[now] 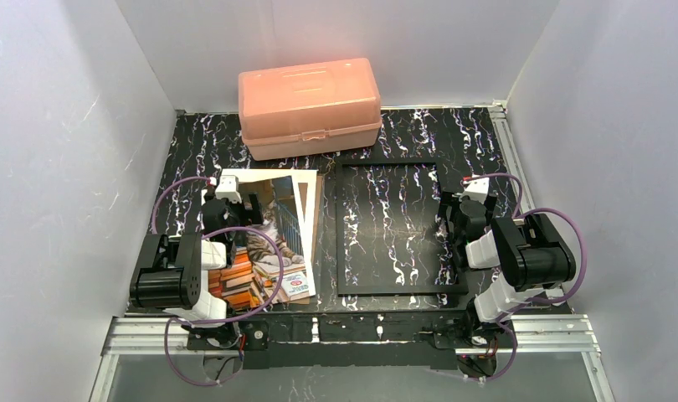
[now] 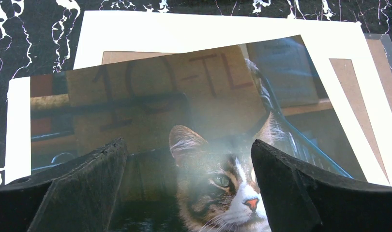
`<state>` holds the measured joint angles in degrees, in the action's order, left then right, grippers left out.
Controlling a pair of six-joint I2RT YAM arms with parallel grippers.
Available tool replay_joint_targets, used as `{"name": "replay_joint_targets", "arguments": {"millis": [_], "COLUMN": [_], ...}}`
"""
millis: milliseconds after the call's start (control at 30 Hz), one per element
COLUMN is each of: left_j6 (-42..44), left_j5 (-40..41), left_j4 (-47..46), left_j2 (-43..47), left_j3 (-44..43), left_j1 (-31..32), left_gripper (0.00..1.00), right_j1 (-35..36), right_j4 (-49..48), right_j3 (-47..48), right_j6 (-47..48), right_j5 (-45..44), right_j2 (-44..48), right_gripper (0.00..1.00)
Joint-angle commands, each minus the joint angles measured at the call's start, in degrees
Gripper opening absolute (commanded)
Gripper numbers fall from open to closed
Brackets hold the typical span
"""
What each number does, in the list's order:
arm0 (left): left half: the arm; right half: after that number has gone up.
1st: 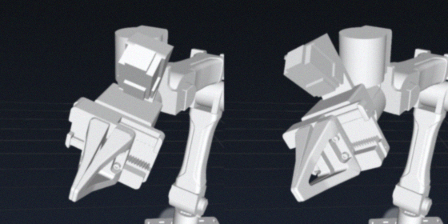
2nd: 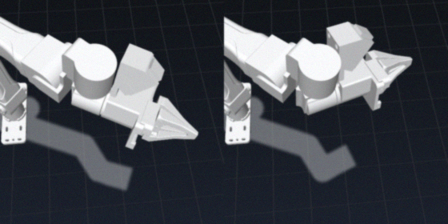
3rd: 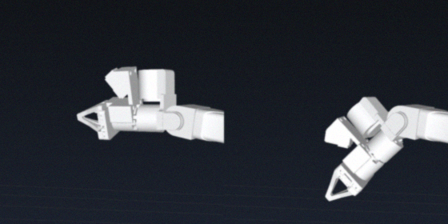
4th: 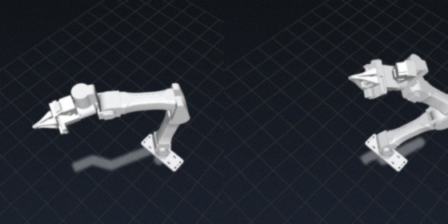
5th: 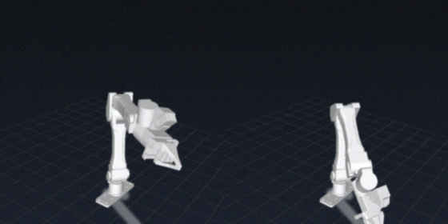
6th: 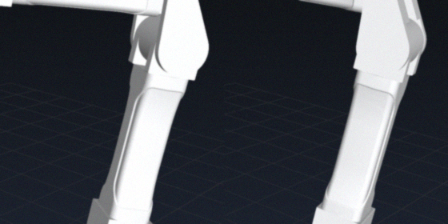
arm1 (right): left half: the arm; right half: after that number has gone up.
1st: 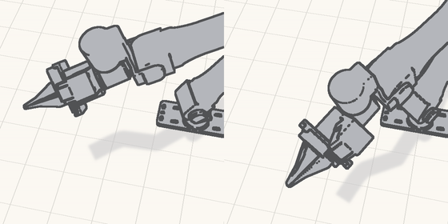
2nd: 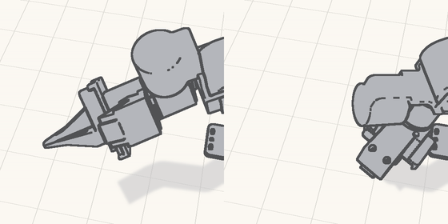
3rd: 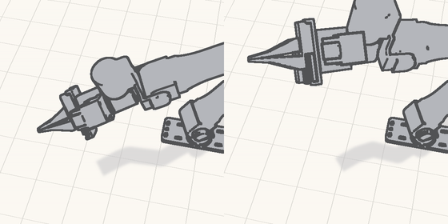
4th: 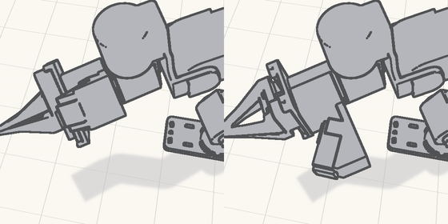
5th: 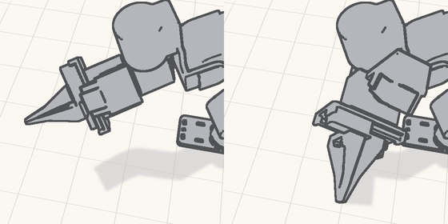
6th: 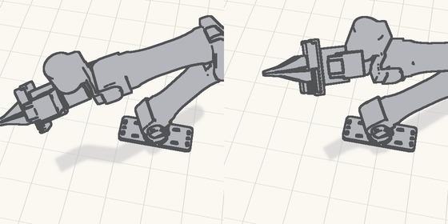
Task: Put the photo into the frame
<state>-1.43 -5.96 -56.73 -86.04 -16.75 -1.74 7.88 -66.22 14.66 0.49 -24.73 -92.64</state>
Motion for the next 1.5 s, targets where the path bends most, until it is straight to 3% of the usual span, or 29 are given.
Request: {"name": "replay_joint_targets", "arguments": {"millis": [0, 200, 333, 400, 500, 533, 633, 733, 800, 867, 967, 1033, 1167, 1333, 1467], "left_j6": [0.57, 0.60, 0.59, 0.12, 0.41, 1.07, 1.17, 1.17, 2.97, 3.41, 3.12, 2.89, 2.66, 1.83, 1.97], "left_j5": [0.79, 0.80, 0.39, 0.82, 3.36, 3.73, 1.23, -2.37, -4.17, -5.90, -6.87, -7.55, -9.31, -12.20, -11.61], "left_j4": [-0.33, -0.40, 0.96, 10.49, 32.32, 38.63, 55.28, 67.84, 75.19, 82.11, 89.55, 93.28, 100.20, 107.45, 109.05], "left_j2": [1.09, 0.99, 1.51, 4.32, 6.15, 5.99, 5.30, 4.41, 3.26, 1.90, 0.22, -0.62, -2.72, -5.75, -6.01], "left_j3": [-0.70, -0.82, -1.61, -5.85, -18.06, -22.04, -32.57, -40.81, -46.55, -52.27, -58.66, -61.93, -67.52, -73.44, -73.42], "left_j1": [0.07, 0.01, -0.05, -0.31, -0.47, -0.53, -1.94, -3.31, -3.73, -4.33, -5.65, -6.60, -8.23, -9.76, -9.78], "left_gripper": [0.98, 0.98, 0.98, 0.98, 0.98, 0.98, 0.98, 0.98, 0.98, 0.98, 0.98, 0.98, 0.98, 0.98, 0.98], "right_j1": [-0.27, -0.24, -0.39, -0.40, -0.33, -0.29, -1.03, -1.59, -2.12, -4.14, -5.05, 0.36, 20.98, 37.52, 48.47], "right_j4": [-3.05, -3.00, -1.98, -4.20, -6.10, -1.19, 28.50, 41.00, 48.35, 54.29, 60.47, 66.56, 75.96, 86.43, 93.80], "right_j3": [0.45, 0.45, -0.48, -1.45, -3.09, -1.63, 8.53, 16.97, 20.86, 23.83, 29.98, 34.47, 41.60, 51.19, 59.79], "right_j6": [0.74, 0.74, -2.67, -2.39, -1.69, -3.55, -16.11, -15.20, -27.03, -35.35, -34.15, -31.91, -27.38, -30.82, -32.96], "right_j5": [-0.84, -0.78, -7.41, -6.84, -6.55, -10.03, -25.06, -14.35, -11.61, -1.33, 13.07, 11.10, -4.67, -9.99, -15.65], "right_j2": [0.09, 0.09, 2.14, 2.22, 5.59, 8.34, 16.72, 20.71, 21.69, 21.85, 19.83, 18.42, 15.13, 4.40, -6.43], "right_gripper": [0.99, 0.99, 0.99, 0.99, 0.99, 0.99, 0.99, 0.99, 0.99, 0.99, 0.99, 0.99, 0.99, 0.99, 0.99]}}
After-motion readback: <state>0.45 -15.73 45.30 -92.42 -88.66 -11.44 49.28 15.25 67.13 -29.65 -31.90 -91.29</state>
